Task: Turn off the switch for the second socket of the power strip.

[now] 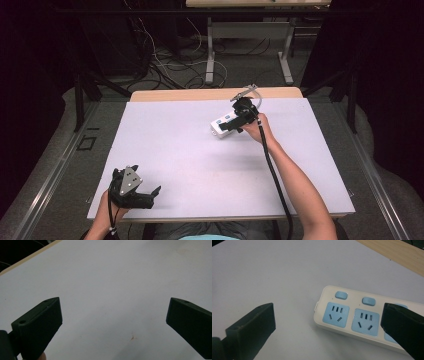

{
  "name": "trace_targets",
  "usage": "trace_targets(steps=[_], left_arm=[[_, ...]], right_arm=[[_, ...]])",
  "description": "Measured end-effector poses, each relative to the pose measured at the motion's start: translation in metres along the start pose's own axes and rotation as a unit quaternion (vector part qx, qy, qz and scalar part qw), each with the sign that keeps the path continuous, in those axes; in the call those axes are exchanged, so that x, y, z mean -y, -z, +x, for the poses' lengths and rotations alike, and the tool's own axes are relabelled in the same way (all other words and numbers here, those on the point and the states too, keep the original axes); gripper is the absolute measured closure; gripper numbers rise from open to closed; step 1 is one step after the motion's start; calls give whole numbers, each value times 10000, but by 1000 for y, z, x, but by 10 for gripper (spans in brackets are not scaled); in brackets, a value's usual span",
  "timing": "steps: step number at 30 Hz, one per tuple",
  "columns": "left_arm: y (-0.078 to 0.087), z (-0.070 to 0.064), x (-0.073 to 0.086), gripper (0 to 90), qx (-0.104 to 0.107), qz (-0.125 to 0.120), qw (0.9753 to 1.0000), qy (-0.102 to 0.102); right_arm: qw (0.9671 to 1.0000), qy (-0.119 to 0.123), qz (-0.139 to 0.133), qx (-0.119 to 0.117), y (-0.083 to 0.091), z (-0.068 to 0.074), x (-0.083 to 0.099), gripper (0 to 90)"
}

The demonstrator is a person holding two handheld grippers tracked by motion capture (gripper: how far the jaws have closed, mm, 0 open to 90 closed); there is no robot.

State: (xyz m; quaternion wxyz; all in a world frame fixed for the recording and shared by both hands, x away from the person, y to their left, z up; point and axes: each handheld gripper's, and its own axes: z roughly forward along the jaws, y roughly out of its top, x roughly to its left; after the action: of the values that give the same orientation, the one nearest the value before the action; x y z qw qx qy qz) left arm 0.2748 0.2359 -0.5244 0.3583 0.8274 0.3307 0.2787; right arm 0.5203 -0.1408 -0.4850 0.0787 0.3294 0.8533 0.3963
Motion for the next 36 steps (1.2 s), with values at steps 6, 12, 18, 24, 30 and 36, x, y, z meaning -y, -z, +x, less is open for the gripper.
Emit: trace_targets(steps=[6, 12, 18, 24, 30, 36], left_arm=[[0, 0, 0, 2, -6, -4, 10000, 1], [0, 0, 0, 2, 13, 2, 10000, -9], [0, 0, 0, 2, 3, -6, 10000, -3], [0, 0, 0, 2, 12, 4, 10000, 1], [-1, 0, -1, 2, 1, 8, 10000, 8], [-1, 0, -1, 2, -8, 8, 10000, 10]], right_arm=[[10000, -12, 27, 1, 15, 7, 8, 0], [9999, 82, -42, -60, 32, 13, 18, 0], [9998, 194, -44, -81, 49, 23, 30, 0], [9996, 259, -59, -84, 64, 32, 46, 0], [9994, 338, -60, -93, 78, 40, 61, 0], [9992, 394, -97, 4, 90, 49, 78, 0]])
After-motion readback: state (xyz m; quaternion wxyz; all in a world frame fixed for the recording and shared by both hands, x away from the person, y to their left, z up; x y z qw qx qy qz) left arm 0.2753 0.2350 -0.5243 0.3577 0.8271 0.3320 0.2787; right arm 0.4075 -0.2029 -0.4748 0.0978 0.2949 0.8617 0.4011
